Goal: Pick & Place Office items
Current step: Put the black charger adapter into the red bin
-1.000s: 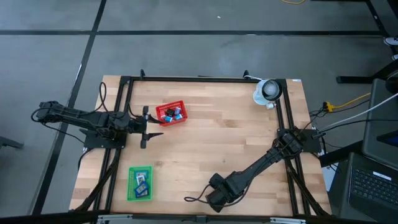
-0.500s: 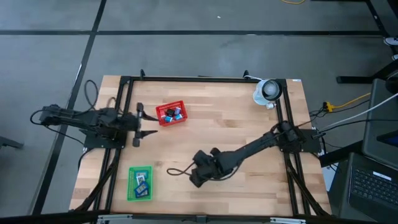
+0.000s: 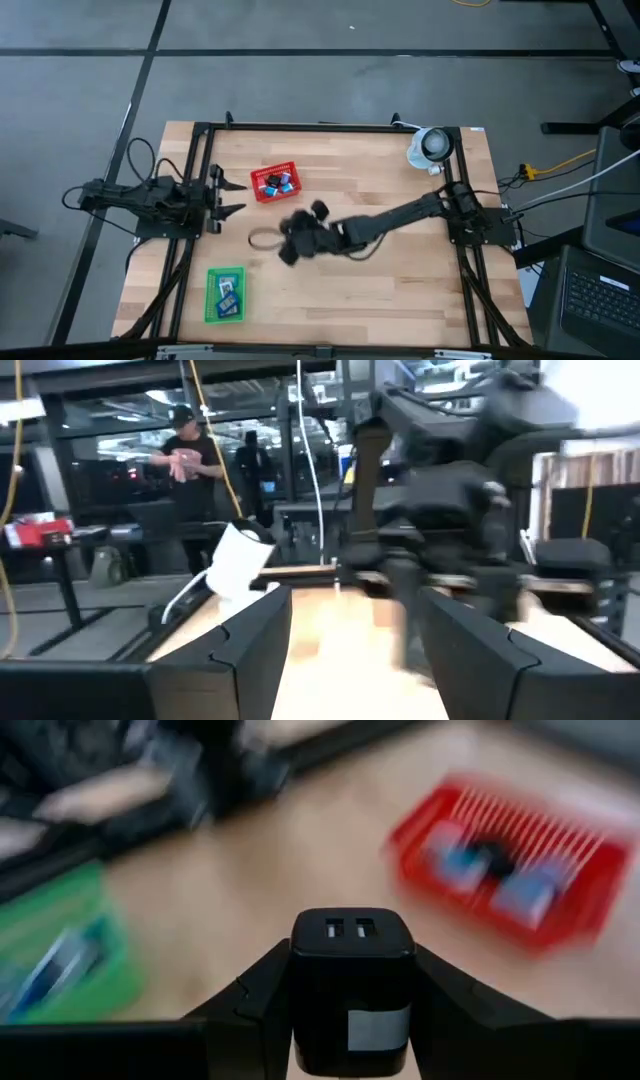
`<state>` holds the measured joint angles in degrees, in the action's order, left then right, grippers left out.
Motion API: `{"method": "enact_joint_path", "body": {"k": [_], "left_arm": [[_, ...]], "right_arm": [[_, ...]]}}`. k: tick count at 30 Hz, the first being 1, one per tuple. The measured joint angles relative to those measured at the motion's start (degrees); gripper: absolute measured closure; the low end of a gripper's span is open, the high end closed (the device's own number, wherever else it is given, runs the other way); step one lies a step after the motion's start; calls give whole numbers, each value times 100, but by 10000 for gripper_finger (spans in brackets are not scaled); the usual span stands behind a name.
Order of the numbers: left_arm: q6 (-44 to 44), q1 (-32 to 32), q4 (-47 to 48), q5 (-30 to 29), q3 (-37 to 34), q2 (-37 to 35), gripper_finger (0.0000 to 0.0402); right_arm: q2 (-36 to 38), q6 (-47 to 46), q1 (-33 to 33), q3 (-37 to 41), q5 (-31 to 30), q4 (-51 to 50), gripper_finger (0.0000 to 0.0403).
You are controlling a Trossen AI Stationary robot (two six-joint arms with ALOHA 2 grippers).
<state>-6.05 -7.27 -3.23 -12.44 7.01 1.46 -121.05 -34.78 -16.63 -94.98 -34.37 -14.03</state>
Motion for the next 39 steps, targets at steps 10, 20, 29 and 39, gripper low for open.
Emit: {"method": "enact_joint_path", "body": {"k": [10,20,29,39], "left_arm": [[-27,-2,-242,-136,-280,-143,190],[-26,-2,249,107,-280,-143,190],[84,-38,429,234,-282,-145,190],[61,-258,482,330,-289,-145,190]], "right_arm": [[-100,1128,875,-2,-35,1139,257],[-313,1493,1367,0,397,1726,257],[-321,1966,1786,0,1014,2206,257],[-728,2327,1987,-7,1775,3020,257]]}}
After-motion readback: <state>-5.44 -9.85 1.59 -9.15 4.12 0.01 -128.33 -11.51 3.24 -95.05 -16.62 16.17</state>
